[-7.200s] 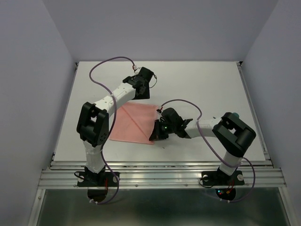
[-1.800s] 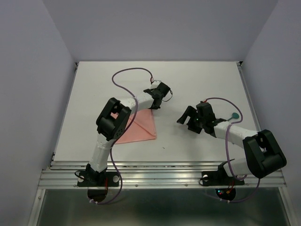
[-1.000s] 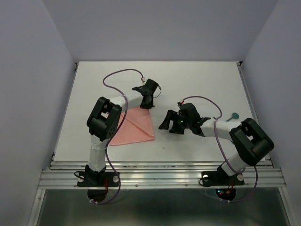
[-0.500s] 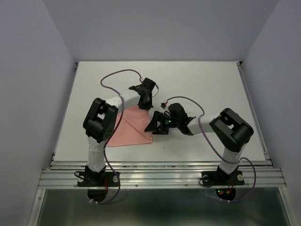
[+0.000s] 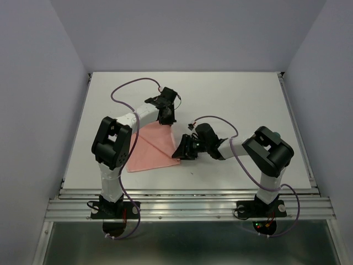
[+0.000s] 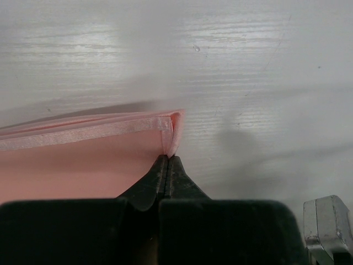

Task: Fold the napkin into a case and place the utensils inside
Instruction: Pick up the upper triangle-folded napkin from the center of the board.

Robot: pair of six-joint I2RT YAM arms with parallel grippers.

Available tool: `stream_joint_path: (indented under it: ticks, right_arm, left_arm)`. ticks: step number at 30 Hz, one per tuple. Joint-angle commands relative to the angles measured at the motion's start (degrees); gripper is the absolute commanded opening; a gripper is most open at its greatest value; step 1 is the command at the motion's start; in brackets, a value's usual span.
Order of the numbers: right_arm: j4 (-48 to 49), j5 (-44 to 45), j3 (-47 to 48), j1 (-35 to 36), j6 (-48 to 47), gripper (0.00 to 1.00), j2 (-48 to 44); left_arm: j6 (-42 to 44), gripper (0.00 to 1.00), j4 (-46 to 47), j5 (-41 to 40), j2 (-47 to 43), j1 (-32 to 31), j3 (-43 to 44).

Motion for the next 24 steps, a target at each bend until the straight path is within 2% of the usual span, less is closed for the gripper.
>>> stream_joint_path:
  ticks: [1,4,6,7,10,14,19,24]
  right_arm:
    - [-0.7,1.4,0.0,0.5,-0.2,0.43,1.0]
    - [-0.7,1.7,0.2,0.5,-0.2,0.37,1.3]
    - [-0.8,2.0,0.2,0.5,-0.2,0.29,1.2]
    - [-0.8,2.1,0.3,0.5,-0.3,0.21,1.1]
    - [-1.0,3.2,0.2,0.5,-0.6,0.1,0.3]
    - [-1.5,5.3,0.9,0.5,-1.2,0.01,-0.9]
    - [-6.1,9.6,3.2,0.5,-4.3,0.01,-3.2]
    - [-18.4,20.5,7.8,0.5,-10.2,0.01,-7.0]
  left_arm:
    - [0.0,0.0,-0.7,0.4,-3.0,0.0,-0.2]
    - [0.0,0.0,-0.7,0.3,-3.1,0.1,-0.2]
    - [0.0,0.0,-0.8,0.3,-3.2,0.1,-0.2]
    - [0.0,0.0,-0.8,0.3,-3.2,0.1,-0.1]
    - [-0.1,0.0,-0.8,0.6,-3.2,0.3,0.3]
    - [-0.3,0.0,-0.6,1.4,-2.6,0.7,1.5]
    - [-1.0,0.0,-0.7,2.7,-1.4,1.8,4.6]
    - [-1.7,0.0,0.2,5.9,-0.9,3.0,8.4]
